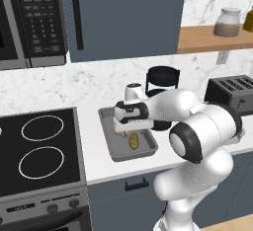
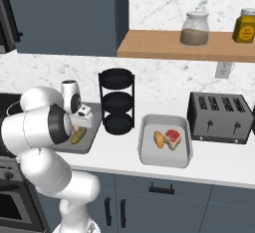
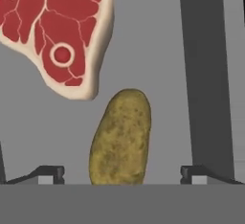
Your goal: Place one potato and one steak in each tupperware on the nearby counter, to pack two identical lunches.
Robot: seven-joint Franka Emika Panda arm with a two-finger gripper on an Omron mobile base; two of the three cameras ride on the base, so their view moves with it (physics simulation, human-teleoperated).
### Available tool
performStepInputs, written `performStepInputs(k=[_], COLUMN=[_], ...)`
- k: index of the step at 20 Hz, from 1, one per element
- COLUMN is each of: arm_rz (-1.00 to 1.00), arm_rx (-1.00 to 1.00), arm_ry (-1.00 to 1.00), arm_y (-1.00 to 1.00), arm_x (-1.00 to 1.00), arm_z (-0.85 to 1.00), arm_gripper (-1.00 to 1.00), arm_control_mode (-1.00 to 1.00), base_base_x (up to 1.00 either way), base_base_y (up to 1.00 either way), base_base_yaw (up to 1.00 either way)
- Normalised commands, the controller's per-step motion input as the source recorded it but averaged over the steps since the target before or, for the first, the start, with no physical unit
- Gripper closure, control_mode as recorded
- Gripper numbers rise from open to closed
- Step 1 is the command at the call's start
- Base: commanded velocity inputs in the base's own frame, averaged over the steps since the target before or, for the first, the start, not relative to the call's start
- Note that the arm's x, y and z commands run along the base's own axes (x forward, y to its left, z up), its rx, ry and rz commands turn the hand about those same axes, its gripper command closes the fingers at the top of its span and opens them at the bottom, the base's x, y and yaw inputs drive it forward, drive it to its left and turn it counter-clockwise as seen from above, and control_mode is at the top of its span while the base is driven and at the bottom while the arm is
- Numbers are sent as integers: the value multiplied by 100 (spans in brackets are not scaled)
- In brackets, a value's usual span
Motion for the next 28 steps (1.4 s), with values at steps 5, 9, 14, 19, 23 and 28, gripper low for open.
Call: performStepInputs(k=[5, 9, 14, 19, 23, 28], arm_rz=[0, 0, 1, 4, 1, 0], arm_rx=[0, 0, 0, 0, 0, 1], arm_ry=[-12, -18, -11, 0, 0, -2], arm_y=[-13, -41, -53, -46, -12, -11], arm_x=[-86, -100, -91, -61, -42, -42], arm_z=[67, 49, 39, 7, 2, 0], arm_gripper=[-100, -100, -100, -100, -100, -100], arm_control_mode=[-100, -100, -100, -100, -100, -100], base_base_x=[0, 0, 0, 0, 0, 0], base_base_y=[0, 0, 0, 0, 0, 0], base_base_yaw=[0, 0, 0, 0, 0, 0])
